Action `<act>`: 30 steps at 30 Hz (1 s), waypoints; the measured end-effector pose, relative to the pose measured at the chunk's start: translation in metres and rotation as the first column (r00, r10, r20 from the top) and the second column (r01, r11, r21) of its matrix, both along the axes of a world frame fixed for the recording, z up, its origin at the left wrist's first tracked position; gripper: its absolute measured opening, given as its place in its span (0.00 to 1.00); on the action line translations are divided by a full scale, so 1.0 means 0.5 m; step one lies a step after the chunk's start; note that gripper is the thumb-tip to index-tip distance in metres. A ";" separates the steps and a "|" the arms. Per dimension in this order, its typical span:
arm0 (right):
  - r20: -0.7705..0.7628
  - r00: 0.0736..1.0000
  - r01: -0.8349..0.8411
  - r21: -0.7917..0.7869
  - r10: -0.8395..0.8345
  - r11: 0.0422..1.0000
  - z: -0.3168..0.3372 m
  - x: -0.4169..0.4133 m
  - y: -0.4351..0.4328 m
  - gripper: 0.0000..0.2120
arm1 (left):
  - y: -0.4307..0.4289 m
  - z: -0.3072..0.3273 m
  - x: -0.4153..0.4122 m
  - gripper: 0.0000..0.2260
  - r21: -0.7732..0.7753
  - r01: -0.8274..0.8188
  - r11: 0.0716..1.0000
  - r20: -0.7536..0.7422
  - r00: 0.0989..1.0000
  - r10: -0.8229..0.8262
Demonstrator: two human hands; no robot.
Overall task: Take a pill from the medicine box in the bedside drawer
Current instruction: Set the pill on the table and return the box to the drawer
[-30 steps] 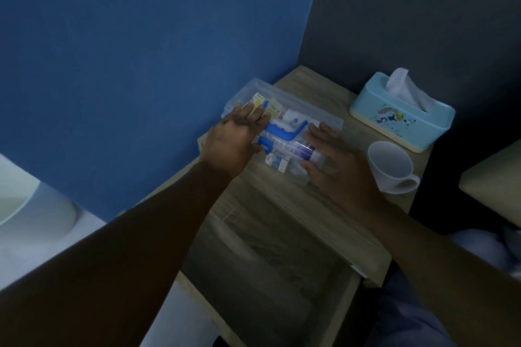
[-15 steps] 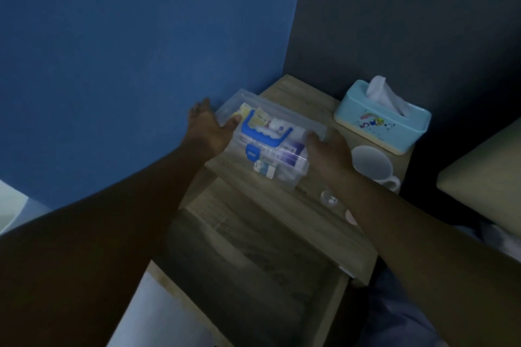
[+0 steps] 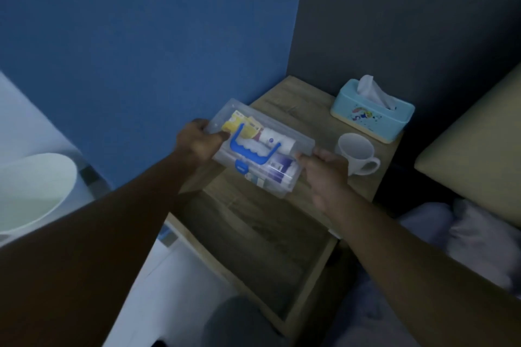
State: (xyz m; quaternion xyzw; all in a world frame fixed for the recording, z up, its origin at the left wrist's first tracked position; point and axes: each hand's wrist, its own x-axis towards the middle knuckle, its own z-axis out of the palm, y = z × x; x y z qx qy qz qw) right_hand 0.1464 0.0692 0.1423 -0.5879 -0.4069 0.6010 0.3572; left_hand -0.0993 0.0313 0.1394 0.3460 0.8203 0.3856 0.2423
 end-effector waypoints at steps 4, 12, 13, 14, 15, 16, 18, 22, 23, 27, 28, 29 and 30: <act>-0.053 0.998 0.035 0.036 -0.034 0.999 0.012 0.016 -0.096 0.09 | -0.082 0.030 0.015 0.26 -0.043 0.039 0.998 -0.072 0.997 -0.042; -0.007 1.000 -0.002 -0.026 0.002 1.000 -0.048 0.048 -0.217 0.11 | -0.194 -0.027 0.048 0.31 -0.132 0.127 0.983 -0.070 0.988 -0.137; 0.016 1.000 -0.002 -0.037 0.002 0.999 -0.063 0.051 -0.226 0.11 | -0.200 -0.040 0.052 0.31 -0.159 0.137 0.978 -0.063 0.987 -0.149; 0.030 1.000 0.002 -0.049 -0.001 0.999 -0.077 0.052 -0.235 0.10 | -0.205 -0.056 0.056 0.31 -0.193 0.147 0.970 -0.055 0.986 -0.160; 0.036 0.999 0.008 -0.058 -0.006 0.998 -0.092 0.052 -0.243 0.09 | -0.208 -0.073 0.059 0.32 -0.226 0.152 0.962 -0.035 0.986 -0.164; 0.041 0.999 0.017 -0.067 -0.014 0.998 -0.107 0.050 -0.250 0.09 | -0.208 -0.090 0.060 0.31 -0.250 0.157 0.956 -0.003 0.987 -0.163; 0.052 0.998 0.036 -0.089 -0.032 0.995 -0.137 0.046 -0.260 0.08 | -0.209 -0.121 0.058 0.28 -0.271 0.180 0.945 0.066 0.983 -0.169; 0.090 0.995 0.058 -0.165 -0.043 0.985 -0.188 0.037 -0.259 0.10 | -0.201 -0.188 0.048 0.16 -0.282 0.242 0.928 0.170 0.965 -0.200; 0.106 0.993 0.061 -0.187 -0.042 0.980 -0.202 0.033 -0.255 0.11 | -0.198 -0.203 0.047 0.16 -0.293 0.263 0.919 0.168 0.961 -0.222; 0.159 0.984 0.116 -0.214 -0.083 0.970 -0.258 0.016 -0.241 0.16 | -0.175 -0.245 0.040 0.26 -0.295 0.308 0.904 0.153 0.950 -0.274; 0.165 0.981 0.132 -0.212 -0.098 0.968 -0.267 0.012 -0.238 0.16 | -0.170 -0.250 0.040 0.27 -0.289 0.310 0.906 0.148 0.949 -0.277; 0.174 0.978 0.149 -0.208 -0.114 0.967 -0.279 0.009 -0.232 0.16 | -0.163 -0.259 0.039 0.28 -0.288 0.312 0.905 0.148 0.948 -0.280; 0.182 0.975 0.166 -0.200 -0.130 0.966 -0.289 0.005 -0.227 0.15 | -0.156 -0.266 0.037 0.27 -0.291 0.319 0.902 0.146 0.946 -0.288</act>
